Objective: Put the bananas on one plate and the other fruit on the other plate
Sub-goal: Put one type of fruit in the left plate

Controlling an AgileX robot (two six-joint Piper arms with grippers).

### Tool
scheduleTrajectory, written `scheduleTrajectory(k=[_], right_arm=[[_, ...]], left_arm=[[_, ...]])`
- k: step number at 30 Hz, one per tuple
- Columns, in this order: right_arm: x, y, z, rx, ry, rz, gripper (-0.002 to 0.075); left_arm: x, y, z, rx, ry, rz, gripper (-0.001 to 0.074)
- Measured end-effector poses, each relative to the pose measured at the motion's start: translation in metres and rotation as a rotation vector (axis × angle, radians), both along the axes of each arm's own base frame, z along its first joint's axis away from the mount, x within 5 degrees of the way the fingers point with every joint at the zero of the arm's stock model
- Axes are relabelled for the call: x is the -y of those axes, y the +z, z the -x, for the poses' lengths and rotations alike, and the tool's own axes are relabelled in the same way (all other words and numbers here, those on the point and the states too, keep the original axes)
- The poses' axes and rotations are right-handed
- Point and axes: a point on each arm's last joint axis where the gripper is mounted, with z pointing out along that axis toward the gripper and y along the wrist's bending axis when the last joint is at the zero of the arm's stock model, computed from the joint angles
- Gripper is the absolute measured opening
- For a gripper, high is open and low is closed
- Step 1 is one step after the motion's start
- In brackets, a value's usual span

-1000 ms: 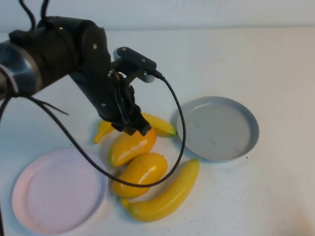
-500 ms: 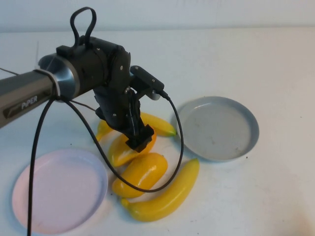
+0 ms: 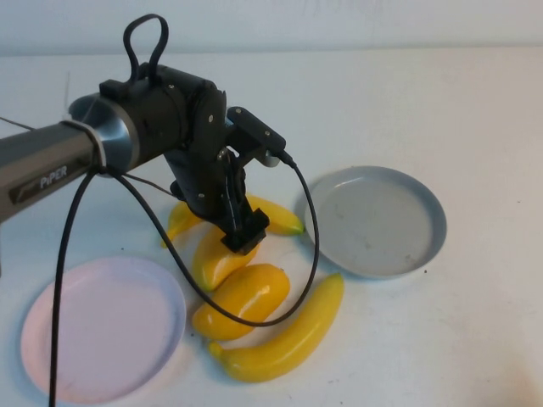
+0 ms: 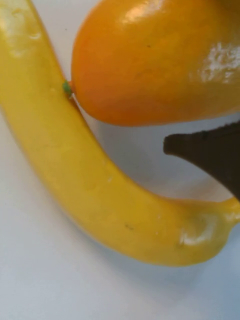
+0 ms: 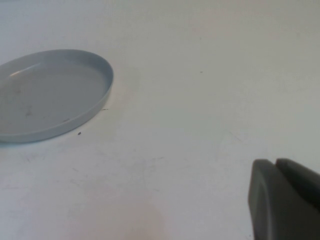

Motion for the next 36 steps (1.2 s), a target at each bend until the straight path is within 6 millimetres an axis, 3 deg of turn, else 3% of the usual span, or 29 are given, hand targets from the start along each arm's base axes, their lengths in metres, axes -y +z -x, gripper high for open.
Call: scheduleTrajectory(k=[10, 16, 21, 30, 36], right_arm=[[0.0, 0.0, 0.0, 0.0, 0.0, 0.0, -0.0017], [0.0, 0.0, 0.0, 0.0, 0.0, 0.0, -0.0017], [0.0, 0.0, 0.0, 0.0, 0.0, 0.0, -0.0017], [0.0, 0.0, 0.0, 0.0, 0.0, 0.0, -0.0017], [0.0, 0.0, 0.0, 0.0, 0.0, 0.0, -0.0017]], left_arm=[[0.002, -0.028, -0.003, -0.078, 0.001, -0.046, 0.0623], [0.002, -0.029, -0.004, -0.079, 0.002, -0.044, 0.0558], [0.002, -0.028, -0.002, -0.101, 0.006, -0.057, 0.0554], [0.004, 0.021, -0.004, -0.144, 0.168, -0.02, 0.0554], [-0.01, 0.062, 0.02, -0.089, 0.193, 0.028, 0.0554]])
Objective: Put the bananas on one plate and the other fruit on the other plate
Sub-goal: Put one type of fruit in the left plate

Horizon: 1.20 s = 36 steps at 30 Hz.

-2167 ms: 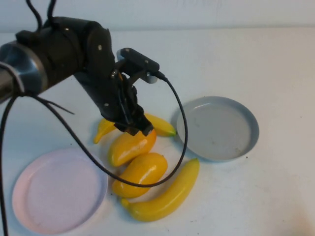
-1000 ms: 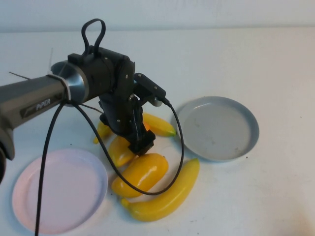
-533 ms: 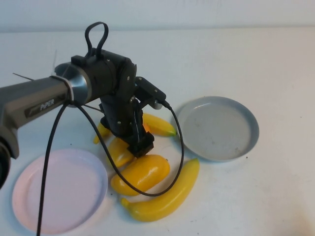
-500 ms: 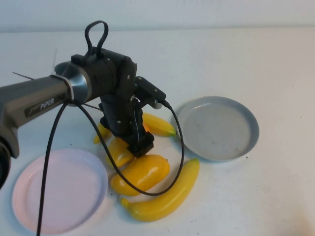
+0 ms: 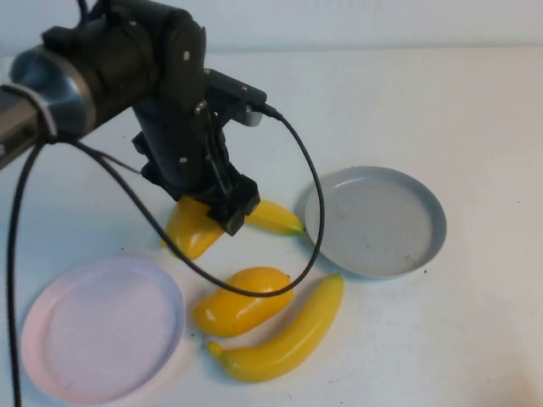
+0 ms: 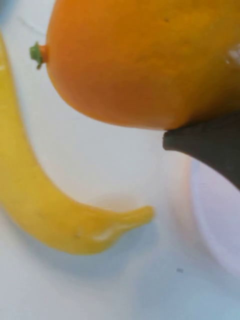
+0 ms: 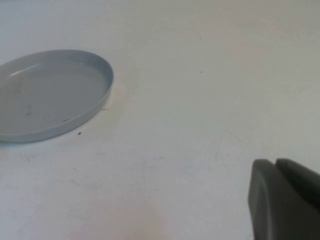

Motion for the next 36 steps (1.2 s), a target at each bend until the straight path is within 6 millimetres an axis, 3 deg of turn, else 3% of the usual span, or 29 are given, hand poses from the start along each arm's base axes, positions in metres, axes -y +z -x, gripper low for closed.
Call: scheduleTrajectory(k=[3, 6, 9, 13, 17, 20, 28, 33, 36], right_arm=[[0.0, 0.0, 0.0, 0.0, 0.0, 0.0, -0.0017], [0.0, 0.0, 0.0, 0.0, 0.0, 0.0, -0.0017], [0.0, 0.0, 0.0, 0.0, 0.0, 0.0, -0.0017], [0.0, 0.0, 0.0, 0.0, 0.0, 0.0, -0.0017], [0.0, 0.0, 0.0, 0.0, 0.0, 0.0, -0.0017], [0.0, 0.0, 0.0, 0.0, 0.0, 0.0, -0.0017], [0.0, 0.0, 0.0, 0.0, 0.0, 0.0, -0.0017], [0.0, 0.0, 0.0, 0.0, 0.0, 0.0, -0.0017], [0.0, 0.0, 0.0, 0.0, 0.0, 0.0, -0.0017]], left_arm=[[-0.016, 0.012, 0.02, 0.019, 0.006, -0.029, 0.0554], [-0.033, 0.011, 0.038, 0.025, 0.033, -0.094, 0.0554], [-0.049, -0.004, 0.054, -0.007, 0.05, -0.174, 0.0554], [-0.071, -0.043, 0.07, -0.107, 0.082, -0.241, 0.0554], [-0.091, -0.072, 0.069, -0.095, 0.147, -0.218, 0.0554], [-0.101, -0.081, 0.066, -0.072, 0.184, -0.192, 0.0554], [-0.108, -0.082, 0.06, -0.038, 0.215, -0.165, 0.0557], [-0.108, -0.082, 0.06, -0.04, 0.219, -0.162, 0.0662], [-0.108, -0.076, 0.058, -0.044, 0.228, -0.166, 0.0668]])
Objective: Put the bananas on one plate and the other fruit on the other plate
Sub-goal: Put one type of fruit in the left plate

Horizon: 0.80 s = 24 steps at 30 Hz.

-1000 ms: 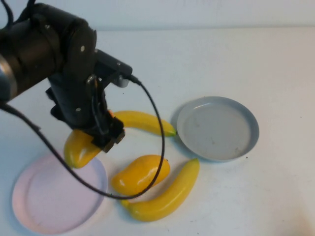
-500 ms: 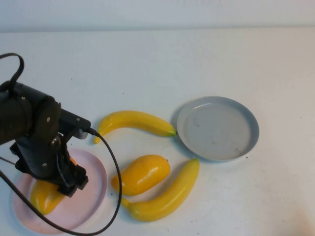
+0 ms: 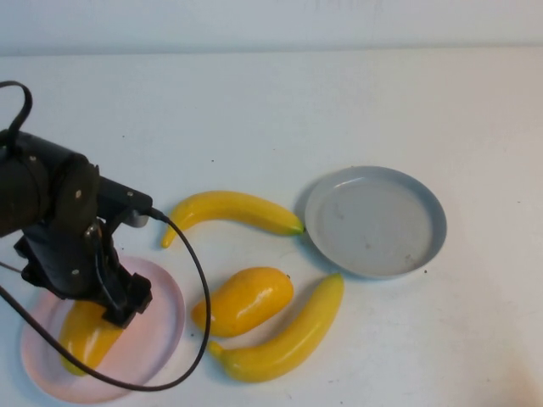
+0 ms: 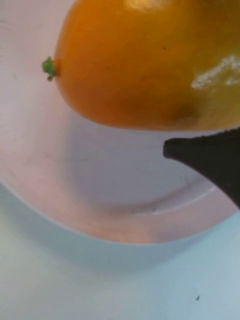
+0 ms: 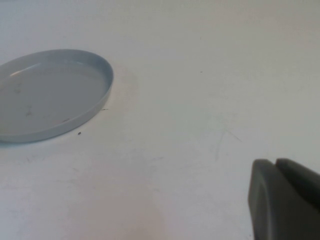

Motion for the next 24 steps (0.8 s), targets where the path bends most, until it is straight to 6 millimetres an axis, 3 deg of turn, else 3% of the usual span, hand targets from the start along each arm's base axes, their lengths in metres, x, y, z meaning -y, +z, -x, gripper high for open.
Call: scheduleTrajectory(k=[10, 18, 24], right_arm=[[0.0, 0.0, 0.0, 0.0, 0.0, 0.0, -0.0017], [0.0, 0.0, 0.0, 0.0, 0.0, 0.0, -0.0017], [0.0, 0.0, 0.0, 0.0, 0.0, 0.0, -0.0017]], left_arm=[[0.018, 0.058, -0.007, 0.091, -0.039, 0.104, 0.0668], [0.088, 0.064, 0.017, 0.17, -0.357, 0.193, 0.0668], [0.116, 0.057, 0.029, 0.183, -0.485, 0.208, 0.0668]])
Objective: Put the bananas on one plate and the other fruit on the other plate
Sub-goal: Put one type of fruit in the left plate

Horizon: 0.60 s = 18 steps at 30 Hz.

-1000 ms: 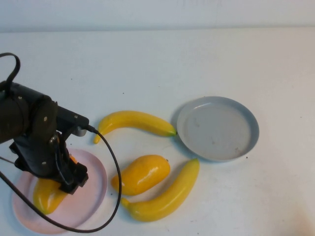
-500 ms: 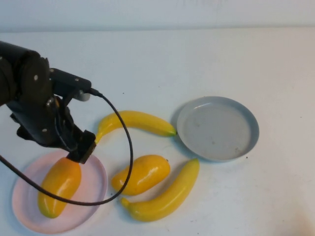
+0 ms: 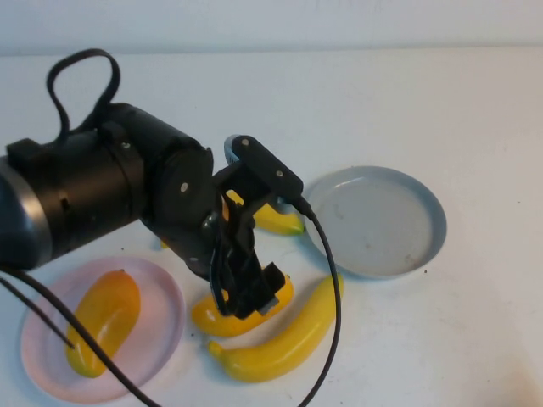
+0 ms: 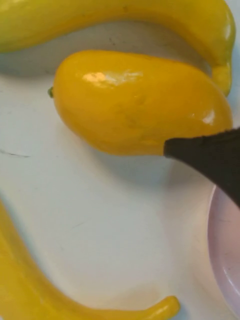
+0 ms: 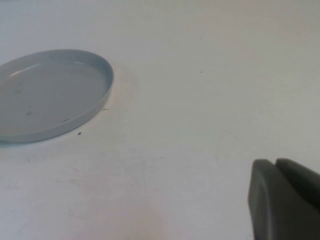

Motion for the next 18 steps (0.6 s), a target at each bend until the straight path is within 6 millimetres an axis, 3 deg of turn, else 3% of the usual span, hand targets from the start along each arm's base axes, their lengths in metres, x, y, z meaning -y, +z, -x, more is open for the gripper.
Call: scheduleTrajectory(k=[18], right_arm=[[0.0, 0.0, 0.0, 0.0, 0.0, 0.0, -0.0017]], left_arm=[[0.015, -0.082, -0.026, -0.086, -0.121, -0.218, 0.0669]])
